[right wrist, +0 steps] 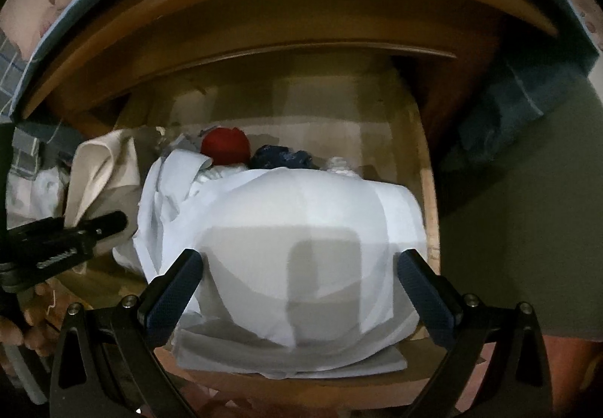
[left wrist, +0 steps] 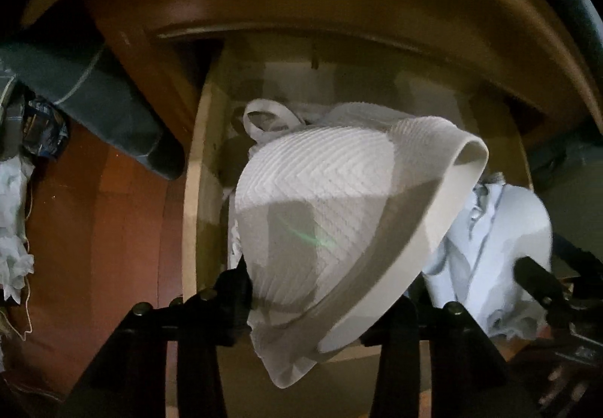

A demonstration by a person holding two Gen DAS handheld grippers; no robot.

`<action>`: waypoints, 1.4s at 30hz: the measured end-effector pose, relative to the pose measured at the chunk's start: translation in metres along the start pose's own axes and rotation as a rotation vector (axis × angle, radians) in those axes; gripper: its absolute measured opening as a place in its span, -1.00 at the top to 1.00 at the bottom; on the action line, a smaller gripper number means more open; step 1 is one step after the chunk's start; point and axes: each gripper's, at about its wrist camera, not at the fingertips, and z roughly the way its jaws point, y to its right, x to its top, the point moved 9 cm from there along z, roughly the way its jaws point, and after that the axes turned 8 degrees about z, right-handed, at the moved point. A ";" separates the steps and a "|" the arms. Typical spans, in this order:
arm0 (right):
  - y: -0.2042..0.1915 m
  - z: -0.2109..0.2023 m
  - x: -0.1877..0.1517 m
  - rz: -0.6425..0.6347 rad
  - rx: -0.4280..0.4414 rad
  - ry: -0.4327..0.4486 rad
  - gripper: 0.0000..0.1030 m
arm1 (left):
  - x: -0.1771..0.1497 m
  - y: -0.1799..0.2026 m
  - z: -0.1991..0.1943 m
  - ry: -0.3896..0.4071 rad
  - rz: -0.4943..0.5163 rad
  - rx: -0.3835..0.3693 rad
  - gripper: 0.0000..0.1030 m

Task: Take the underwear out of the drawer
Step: 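Grasp the white garment in the drawer with the right tool while the left holds the bra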

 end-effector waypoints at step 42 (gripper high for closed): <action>-0.020 0.049 -0.006 -0.059 -0.123 -0.189 -0.49 | -0.014 -0.002 -0.046 0.124 -0.102 -0.087 0.17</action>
